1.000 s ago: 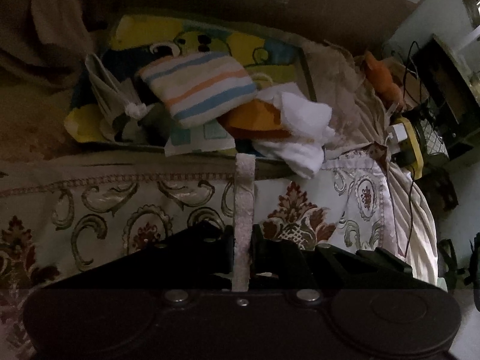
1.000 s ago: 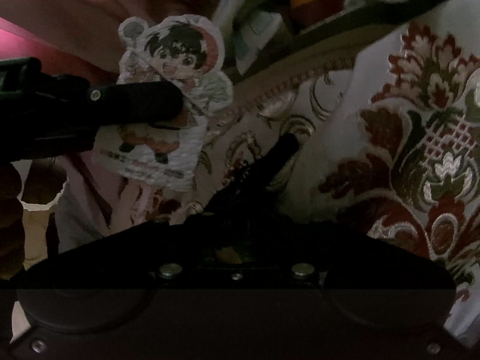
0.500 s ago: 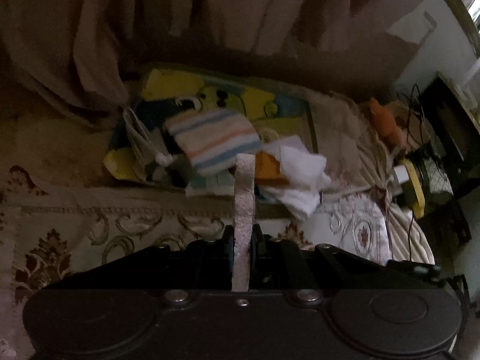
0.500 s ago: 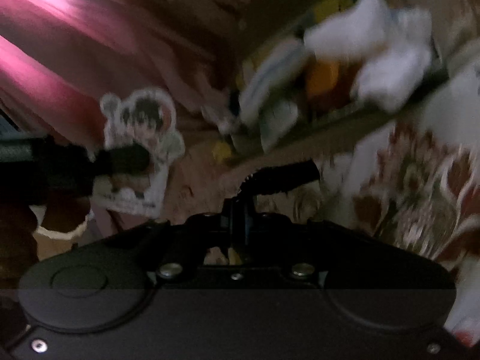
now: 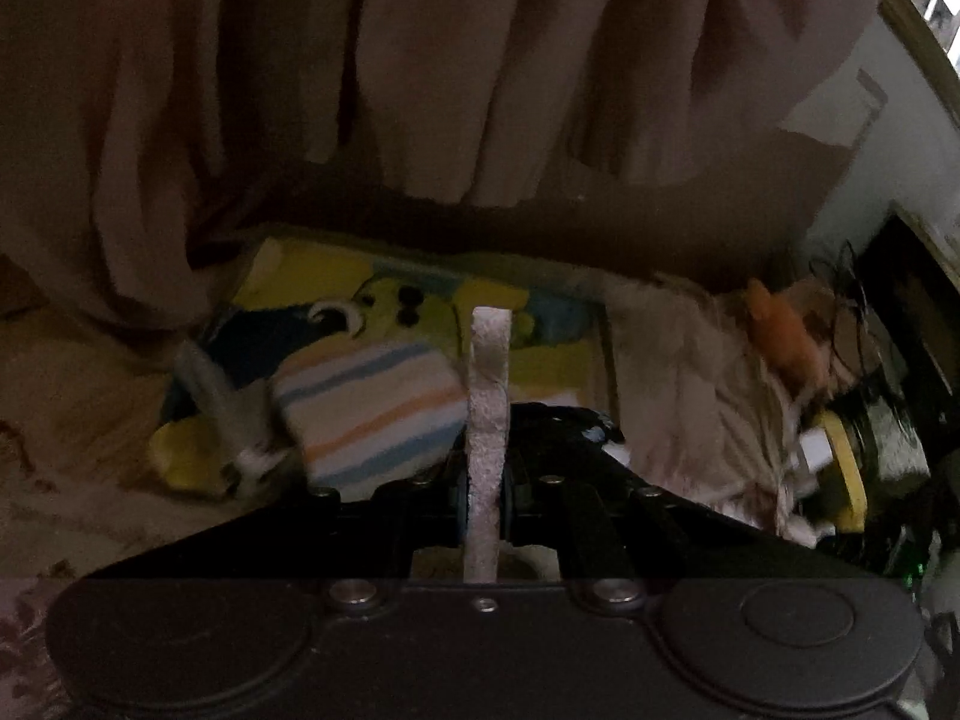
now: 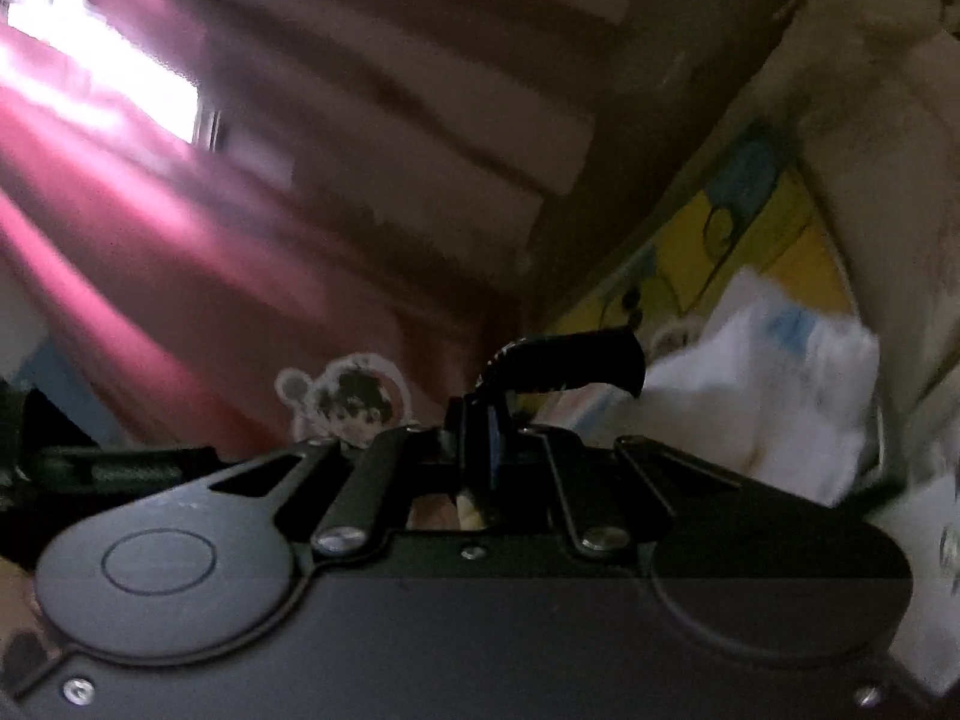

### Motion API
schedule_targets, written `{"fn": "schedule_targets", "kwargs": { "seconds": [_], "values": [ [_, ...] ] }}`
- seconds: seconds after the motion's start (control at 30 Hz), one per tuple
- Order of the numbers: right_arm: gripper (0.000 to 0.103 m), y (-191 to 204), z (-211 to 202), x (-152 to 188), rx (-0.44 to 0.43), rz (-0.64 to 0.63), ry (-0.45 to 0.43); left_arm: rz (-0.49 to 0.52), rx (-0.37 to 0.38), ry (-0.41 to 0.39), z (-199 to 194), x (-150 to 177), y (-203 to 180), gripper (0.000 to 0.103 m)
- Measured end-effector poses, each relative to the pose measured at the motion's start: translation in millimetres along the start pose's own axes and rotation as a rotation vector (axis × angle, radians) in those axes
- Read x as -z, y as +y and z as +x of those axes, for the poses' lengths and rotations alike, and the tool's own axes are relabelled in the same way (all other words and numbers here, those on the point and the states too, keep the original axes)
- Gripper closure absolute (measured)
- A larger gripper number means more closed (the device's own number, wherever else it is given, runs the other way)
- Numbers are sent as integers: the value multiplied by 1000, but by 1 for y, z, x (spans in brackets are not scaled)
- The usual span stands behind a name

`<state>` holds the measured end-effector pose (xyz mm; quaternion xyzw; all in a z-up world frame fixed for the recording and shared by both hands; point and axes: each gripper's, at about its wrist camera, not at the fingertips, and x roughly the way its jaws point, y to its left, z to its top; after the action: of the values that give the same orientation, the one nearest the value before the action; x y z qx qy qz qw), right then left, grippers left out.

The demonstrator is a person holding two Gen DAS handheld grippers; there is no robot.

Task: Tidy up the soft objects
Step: 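Lower both items into the yellow cartoon tray and open both tools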

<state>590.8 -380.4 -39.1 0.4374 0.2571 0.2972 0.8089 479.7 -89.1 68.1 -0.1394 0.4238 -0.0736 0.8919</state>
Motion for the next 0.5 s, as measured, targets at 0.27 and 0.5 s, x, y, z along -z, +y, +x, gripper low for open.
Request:
{"fn": "schedule_targets", "kwargs": {
  "seconds": [0.27, 0.5],
  "values": [
    [100, -64, -8, -36, -8, 184, -49, -56, -21, -29, 63, -13, -11, 91],
    [89, -88, -10, -36, 107, 195, -55, -85, -50, -26, 92, -12, -18, 91]
  ]
}}
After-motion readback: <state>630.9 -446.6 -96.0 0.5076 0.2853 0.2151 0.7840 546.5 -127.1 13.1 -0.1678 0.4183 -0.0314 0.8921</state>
